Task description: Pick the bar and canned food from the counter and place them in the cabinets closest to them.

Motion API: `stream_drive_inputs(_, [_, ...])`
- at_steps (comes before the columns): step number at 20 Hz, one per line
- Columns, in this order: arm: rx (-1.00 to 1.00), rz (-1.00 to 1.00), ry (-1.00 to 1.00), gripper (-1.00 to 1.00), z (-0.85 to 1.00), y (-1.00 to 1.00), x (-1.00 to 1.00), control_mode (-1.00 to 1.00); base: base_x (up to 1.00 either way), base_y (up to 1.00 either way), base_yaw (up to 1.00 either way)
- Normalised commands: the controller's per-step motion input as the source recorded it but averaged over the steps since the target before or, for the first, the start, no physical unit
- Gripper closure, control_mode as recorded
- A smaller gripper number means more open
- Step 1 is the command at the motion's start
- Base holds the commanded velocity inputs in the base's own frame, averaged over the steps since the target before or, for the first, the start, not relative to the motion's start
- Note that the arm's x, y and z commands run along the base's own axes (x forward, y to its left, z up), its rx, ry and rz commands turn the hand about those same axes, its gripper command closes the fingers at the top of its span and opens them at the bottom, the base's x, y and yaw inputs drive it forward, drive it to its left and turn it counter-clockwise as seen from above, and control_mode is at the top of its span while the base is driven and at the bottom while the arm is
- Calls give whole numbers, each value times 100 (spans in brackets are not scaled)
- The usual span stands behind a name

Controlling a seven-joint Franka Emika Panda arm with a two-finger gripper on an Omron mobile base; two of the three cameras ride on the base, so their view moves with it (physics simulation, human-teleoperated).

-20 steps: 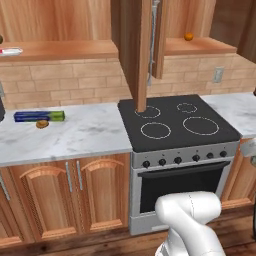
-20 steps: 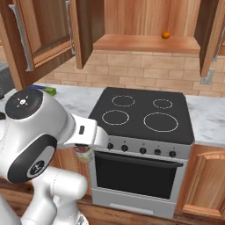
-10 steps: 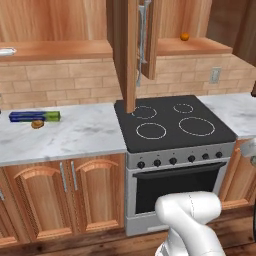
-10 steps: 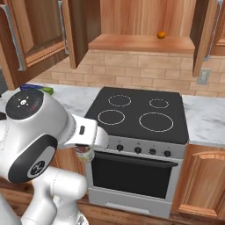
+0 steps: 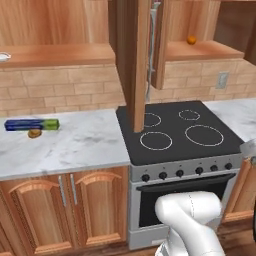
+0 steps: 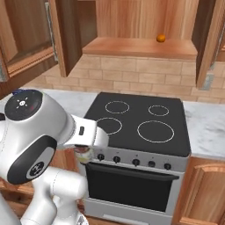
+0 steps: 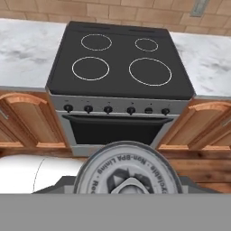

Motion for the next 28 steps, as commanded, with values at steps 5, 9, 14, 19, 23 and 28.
stream_drive_inputs(5, [0,0,0,100,0,0,0,100,66,-15,0])
stream_drive_inputs(9, [0,0,0,100,0,0,0,100,63,-24,1])
stream_drive_inputs(14, [0,0,0,100,0,0,0,-100,28,-29,5])
stream_drive_inputs(19, [0,0,-1,100,3,0,2,-100,0,0,0])
stream_drive_inputs(23, [4,0,-7,100,29,0,0,-100,0,0,0])
stream_drive_inputs(28, [2,-3,-6,100,42,-1,2,-100,0,0,0])
